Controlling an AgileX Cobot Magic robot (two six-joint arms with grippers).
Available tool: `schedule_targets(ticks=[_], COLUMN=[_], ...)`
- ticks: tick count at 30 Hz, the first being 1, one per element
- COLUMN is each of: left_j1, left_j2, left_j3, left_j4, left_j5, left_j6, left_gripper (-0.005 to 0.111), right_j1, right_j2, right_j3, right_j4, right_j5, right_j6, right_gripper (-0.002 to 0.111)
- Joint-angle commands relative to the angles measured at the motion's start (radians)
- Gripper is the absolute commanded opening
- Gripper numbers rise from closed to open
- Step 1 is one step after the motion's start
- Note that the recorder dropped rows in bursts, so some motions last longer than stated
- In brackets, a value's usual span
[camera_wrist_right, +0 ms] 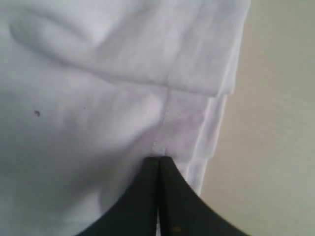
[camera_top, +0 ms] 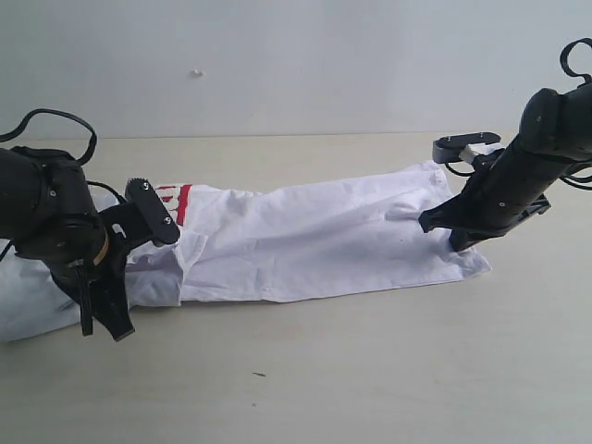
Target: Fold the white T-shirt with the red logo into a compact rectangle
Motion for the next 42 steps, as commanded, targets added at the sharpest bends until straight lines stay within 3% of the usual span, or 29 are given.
schedule_targets(ticks=[1,6,10,13,19,24,30,33,38,42], left_j1=[0.000,0.000,-0.002,-0.012,-0.026,-0.020,-0.020,-0.018,-0.018,-0.018], left_j2=[-0.011,-0.011,-0.029,-0.043,-0.051,-0.051,-0.051,-0.049,-0.049,-0.049], left_j3=[-0.002,-0.002,-0.002,-0.002,-0.004,-0.004,-0.004,-0.004,-0.006,-0.010], left_j4=[0.053,0.053,0.053,0.053,0.079,0.064,0.056,0.053,0.066,0.130], left_j5=[0.016,0.041,0.039,0.039,0.065,0.056,0.022,0.022,0.018,0.018], left_j6=[0.004,0.006,0.006,0.019,0.027,0.027,0.025,0.025,0.027,0.027], left_gripper=[0.000,0.003,0.021,0.028,0.026,0.000,0.013,0.013,0.000,0.000], right_j1=[0.001,0.001,0.001,0.001,0.001,0.001,0.001,0.001,0.001,0.001], right_j2=[0.003,0.003,0.003,0.003,0.003,0.003,0.003,0.003,0.003,0.003], right_j3=[0.003,0.003,0.003,0.003,0.003,0.003,0.003,0.003,0.003,0.003], right_j4=[0.001,-0.002,-0.003,-0.003,-0.003,-0.003,-0.003,-0.003,-0.003,-0.003], right_j5=[0.003,0.004,0.006,0.006,0.006,0.010,0.010,0.010,0.010,0.010], right_j6=[-0.010,-0.010,-0.010,-0.010,-0.010,-0.010,-0.010,-0.010,-0.010,-0.010], right_gripper=[0.000,0.000,0.000,0.000,0.000,0.000,0.000,0.000,0.000,0.000])
